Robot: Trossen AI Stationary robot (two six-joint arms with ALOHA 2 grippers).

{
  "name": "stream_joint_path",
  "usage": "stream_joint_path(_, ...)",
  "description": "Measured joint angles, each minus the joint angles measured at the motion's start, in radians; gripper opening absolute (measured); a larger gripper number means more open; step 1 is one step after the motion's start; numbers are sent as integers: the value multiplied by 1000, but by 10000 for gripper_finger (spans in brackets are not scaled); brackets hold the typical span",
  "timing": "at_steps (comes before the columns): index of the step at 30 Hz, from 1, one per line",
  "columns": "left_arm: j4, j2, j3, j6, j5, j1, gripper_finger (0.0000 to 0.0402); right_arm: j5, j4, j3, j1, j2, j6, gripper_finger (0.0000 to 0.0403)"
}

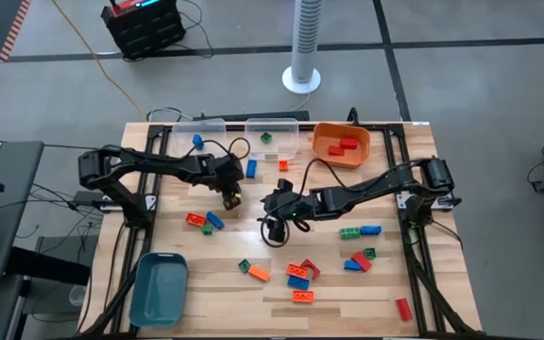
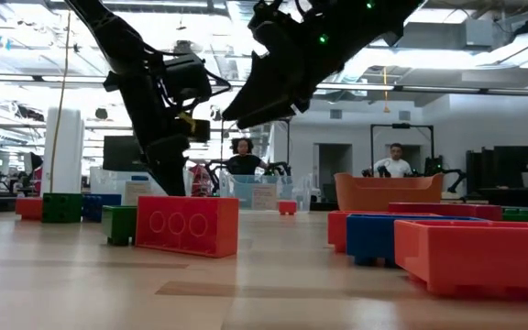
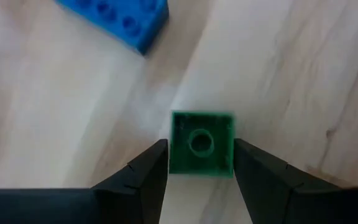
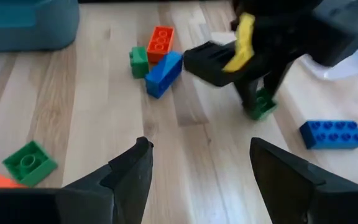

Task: Sort blocks
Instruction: Put the green game piece into the right transparent bin

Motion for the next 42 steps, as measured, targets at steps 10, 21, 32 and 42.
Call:
stream_joint_path(10,25,25,3,1,-81,-42,154,0,-11,0,-4,0,14,276)
stream_joint_path(21,-43,-7,39,5,-78,-102,125,35,-267,-1,-3,-76,51,276)
stream_joint_path(32,41,-69,157,153,-135,-42,126,245,-378,-151,-19,-211,175,276)
stream_joint_path(42,31,169,469,267,-61,133,126,224,-225,-265,5,-211,257,276)
